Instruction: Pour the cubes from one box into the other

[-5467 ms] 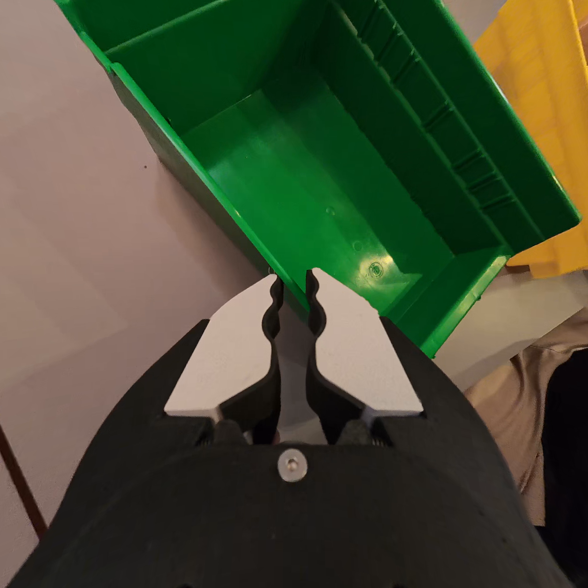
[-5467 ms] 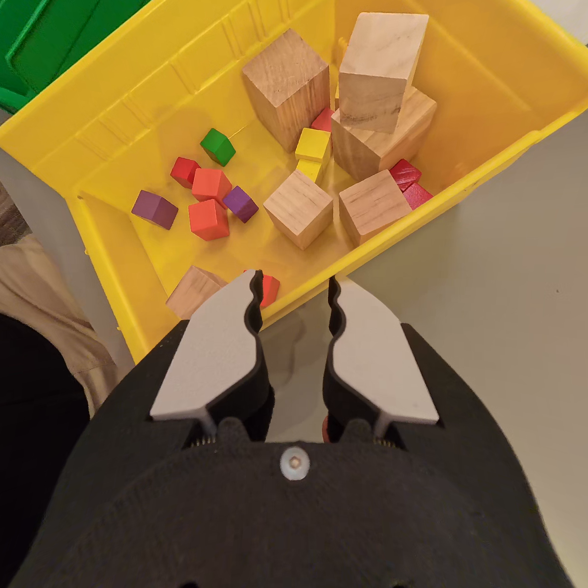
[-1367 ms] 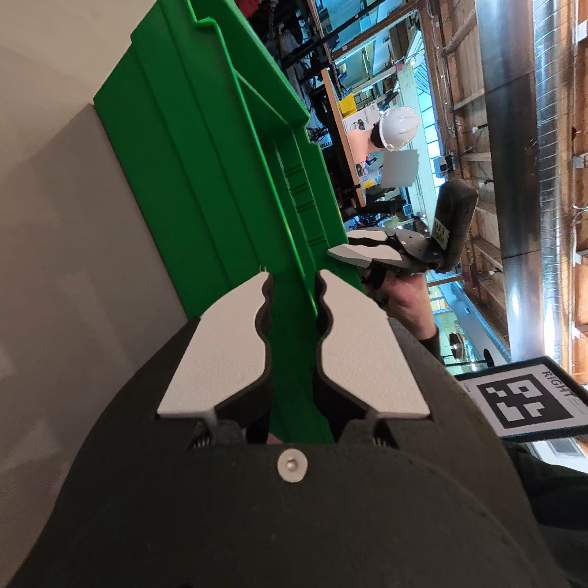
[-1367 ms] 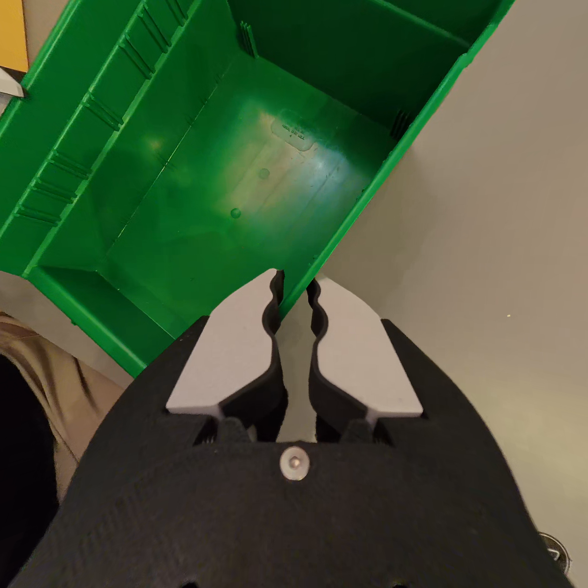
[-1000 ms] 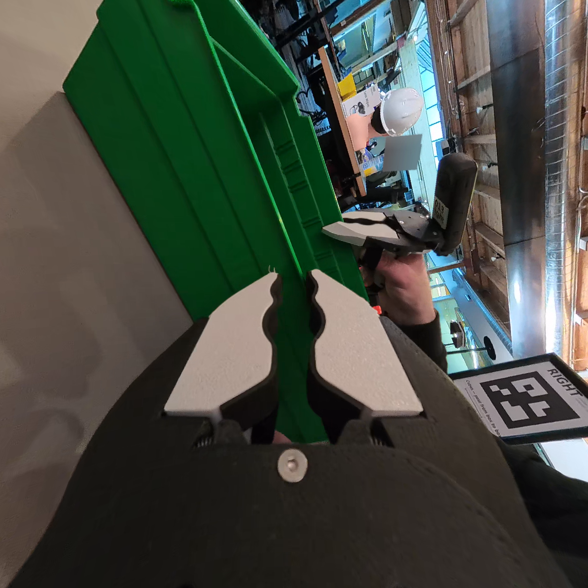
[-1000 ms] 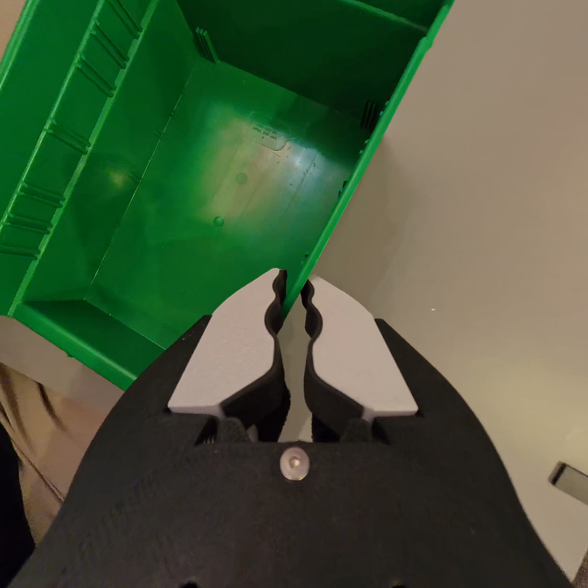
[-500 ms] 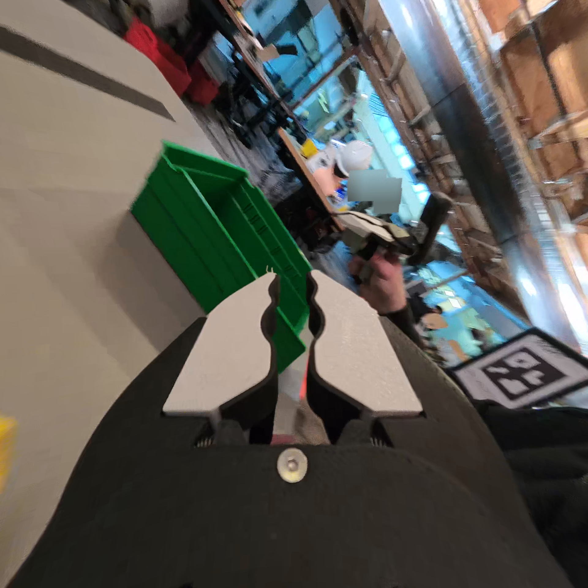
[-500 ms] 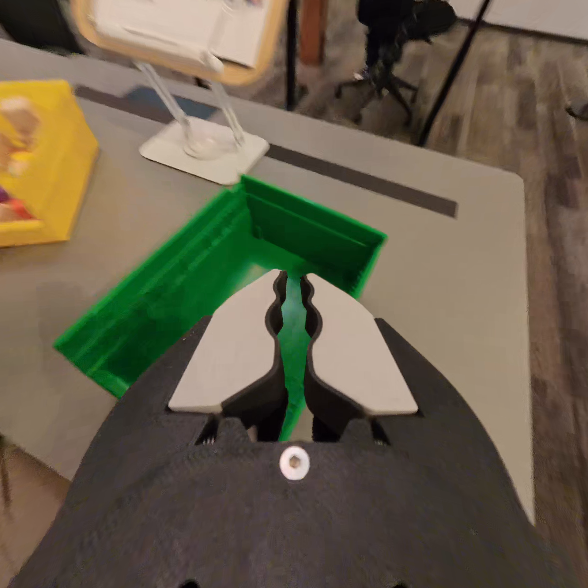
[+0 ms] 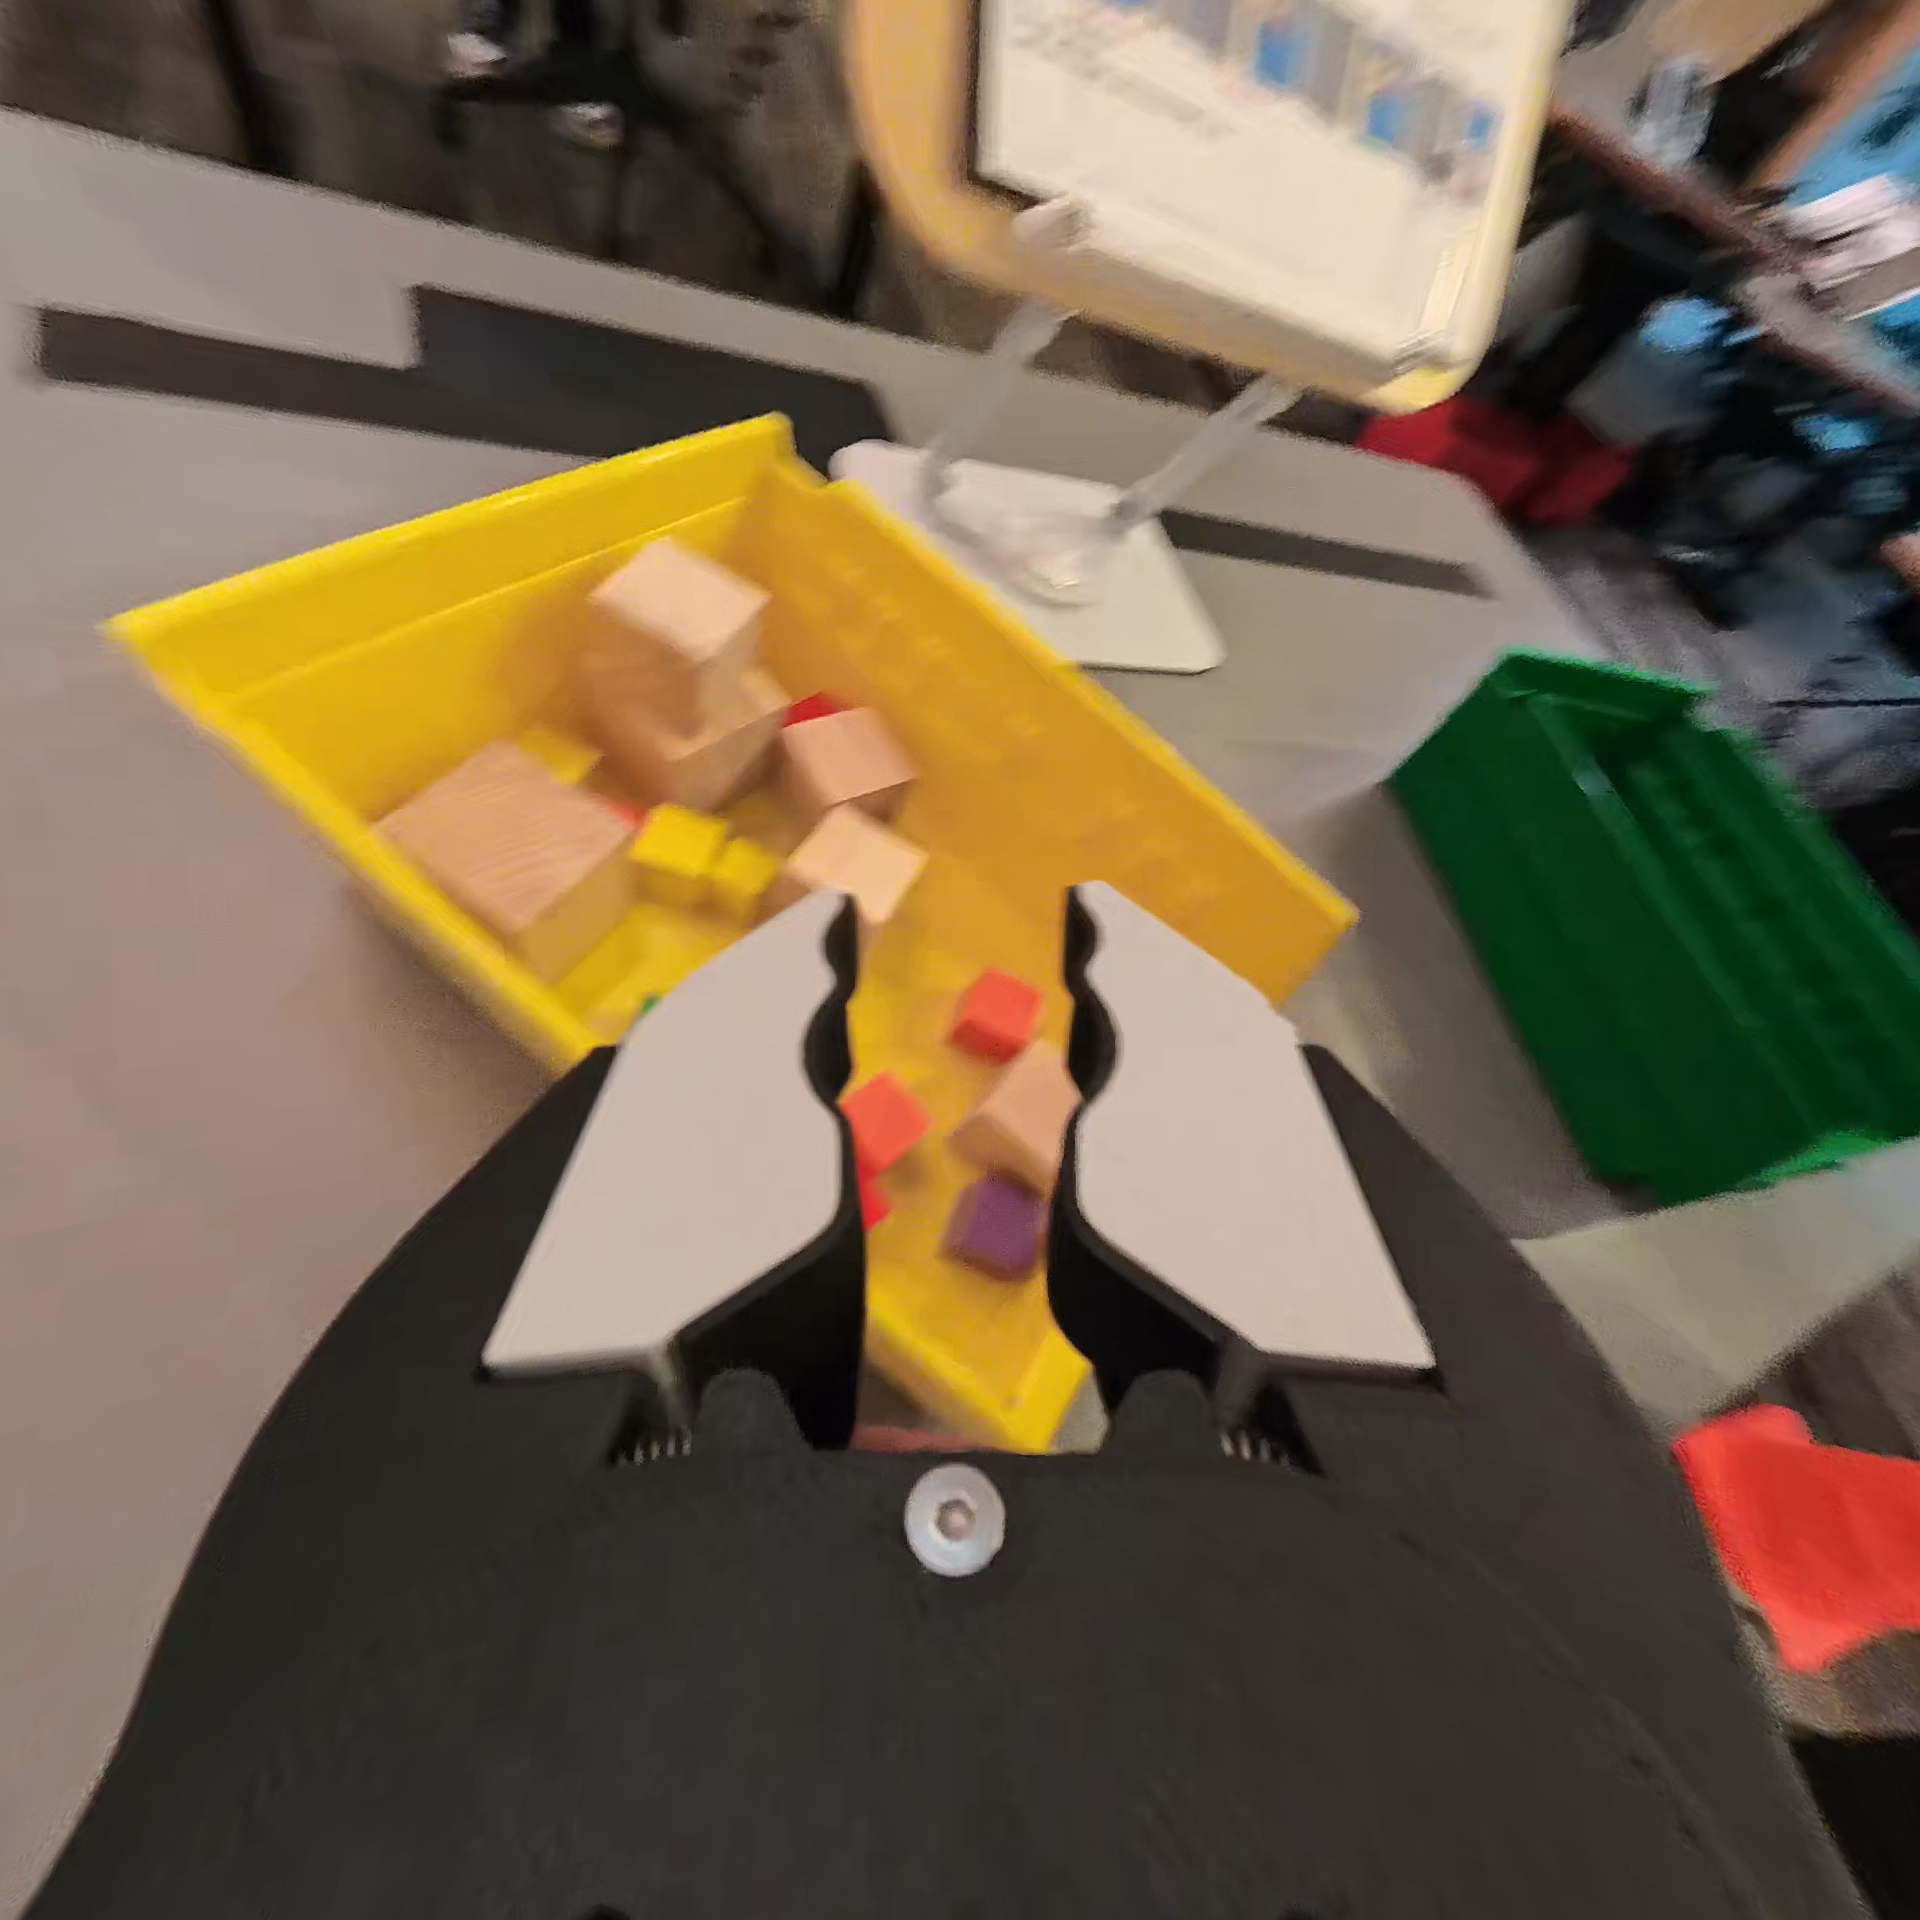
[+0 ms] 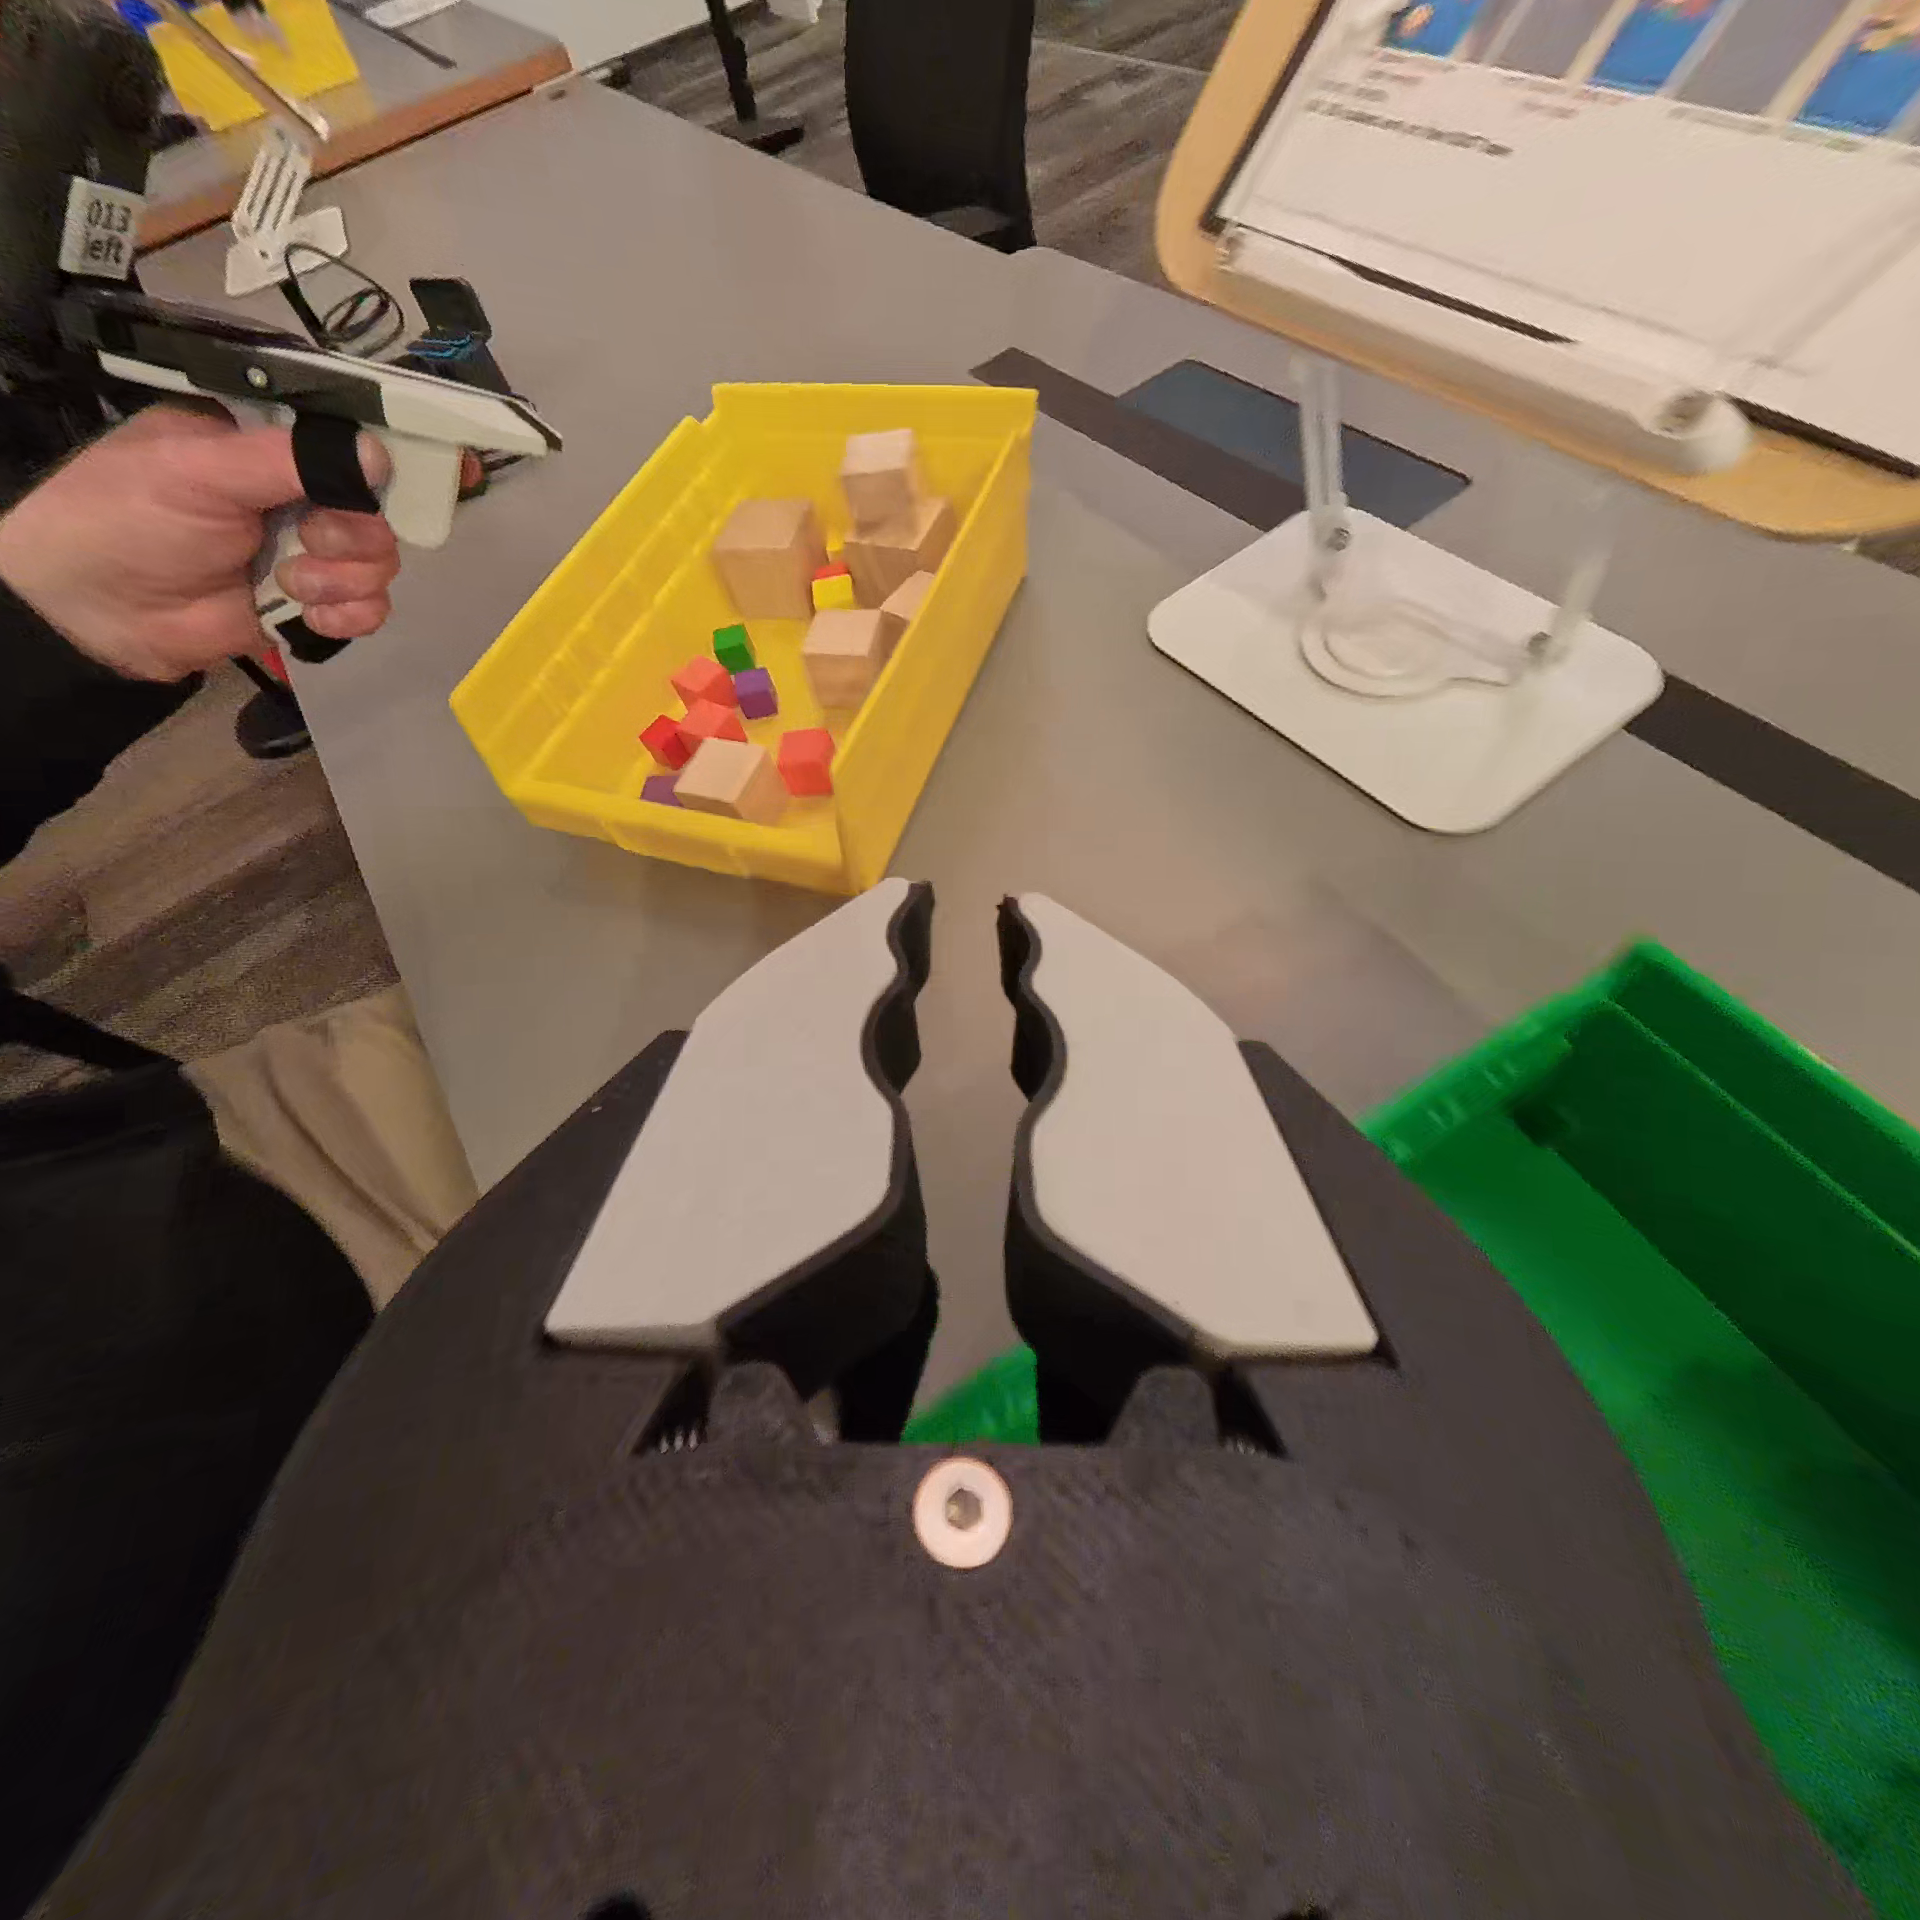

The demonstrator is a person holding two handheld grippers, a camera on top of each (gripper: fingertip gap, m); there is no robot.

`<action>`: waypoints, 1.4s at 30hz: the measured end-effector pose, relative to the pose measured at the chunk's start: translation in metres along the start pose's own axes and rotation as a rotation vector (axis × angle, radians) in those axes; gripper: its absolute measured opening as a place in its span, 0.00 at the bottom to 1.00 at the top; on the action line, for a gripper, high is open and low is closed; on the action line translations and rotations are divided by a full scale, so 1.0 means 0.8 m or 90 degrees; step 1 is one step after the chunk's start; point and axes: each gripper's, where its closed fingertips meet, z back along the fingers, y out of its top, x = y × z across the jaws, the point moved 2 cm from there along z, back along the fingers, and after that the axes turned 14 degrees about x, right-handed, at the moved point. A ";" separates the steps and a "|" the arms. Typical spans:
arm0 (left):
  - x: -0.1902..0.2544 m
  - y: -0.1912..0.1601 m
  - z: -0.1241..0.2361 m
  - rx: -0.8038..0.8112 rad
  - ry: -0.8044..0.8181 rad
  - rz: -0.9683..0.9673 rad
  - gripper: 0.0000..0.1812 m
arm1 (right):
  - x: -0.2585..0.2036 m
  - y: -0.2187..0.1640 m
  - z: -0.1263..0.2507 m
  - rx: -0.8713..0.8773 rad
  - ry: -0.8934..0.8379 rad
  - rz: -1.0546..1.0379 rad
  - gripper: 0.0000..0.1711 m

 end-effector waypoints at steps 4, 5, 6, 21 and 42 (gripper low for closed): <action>-0.030 -0.035 0.015 -0.060 0.086 -0.044 0.43 | -0.030 -0.026 -0.091 -0.089 0.005 0.019 0.28; -0.029 -0.049 0.015 -0.082 0.084 -0.035 0.45 | -0.036 -0.036 -0.113 -0.109 0.004 0.025 0.28; -0.028 -0.061 0.014 -0.095 0.081 -0.024 0.45 | -0.039 -0.050 -0.134 -0.146 -0.003 0.036 0.29; -0.088 -0.083 0.024 -0.147 0.159 -0.087 0.16 | -0.139 -0.159 -0.238 -0.322 0.075 0.072 0.08; -0.121 -0.063 0.074 -0.149 0.031 -0.036 0.37 | -0.123 -0.106 -0.106 -0.221 0.118 -0.025 0.23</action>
